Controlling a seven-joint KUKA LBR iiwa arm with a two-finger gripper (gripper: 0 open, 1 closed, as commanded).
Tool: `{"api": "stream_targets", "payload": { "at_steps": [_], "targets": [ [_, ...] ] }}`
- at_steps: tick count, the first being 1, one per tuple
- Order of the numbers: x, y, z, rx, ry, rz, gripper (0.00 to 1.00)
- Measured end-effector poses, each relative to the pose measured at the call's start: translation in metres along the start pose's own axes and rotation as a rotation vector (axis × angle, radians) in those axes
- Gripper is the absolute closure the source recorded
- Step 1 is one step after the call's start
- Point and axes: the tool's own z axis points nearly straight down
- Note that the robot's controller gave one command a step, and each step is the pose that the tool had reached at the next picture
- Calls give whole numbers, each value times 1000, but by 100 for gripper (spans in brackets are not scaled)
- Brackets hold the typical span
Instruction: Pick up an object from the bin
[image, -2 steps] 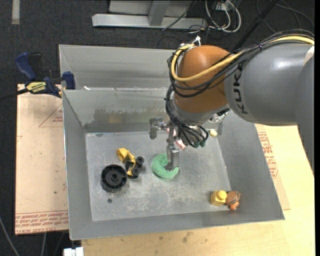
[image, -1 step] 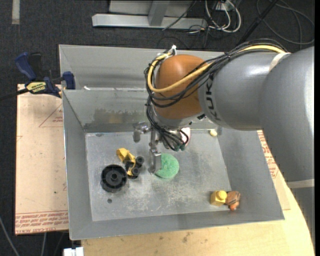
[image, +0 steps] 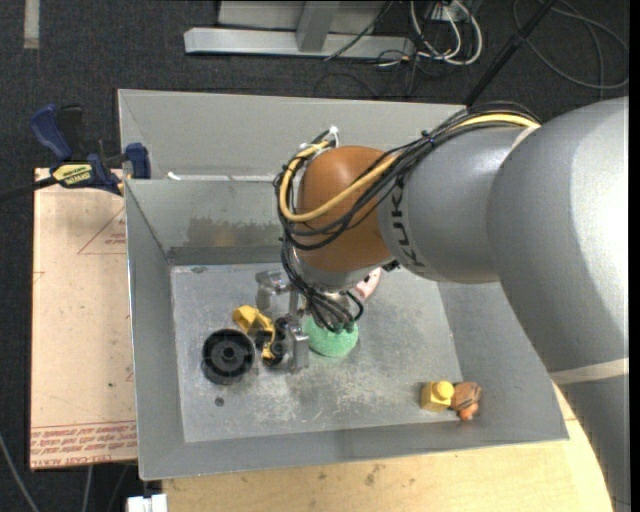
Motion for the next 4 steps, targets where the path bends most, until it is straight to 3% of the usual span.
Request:
{"api": "stream_targets", "payload": {
  "at_steps": [1, 2, 3, 4],
  "targets": [
    [-21, 34, 19, 5, 0, -408, 100],
    [-21, 34, 19, 5, 0, -408, 100],
    [-31, 67, 9, 6, 1, -412, 100],
    [-4, 63, -9, -1, 0, -449, 100]
  ]
}}
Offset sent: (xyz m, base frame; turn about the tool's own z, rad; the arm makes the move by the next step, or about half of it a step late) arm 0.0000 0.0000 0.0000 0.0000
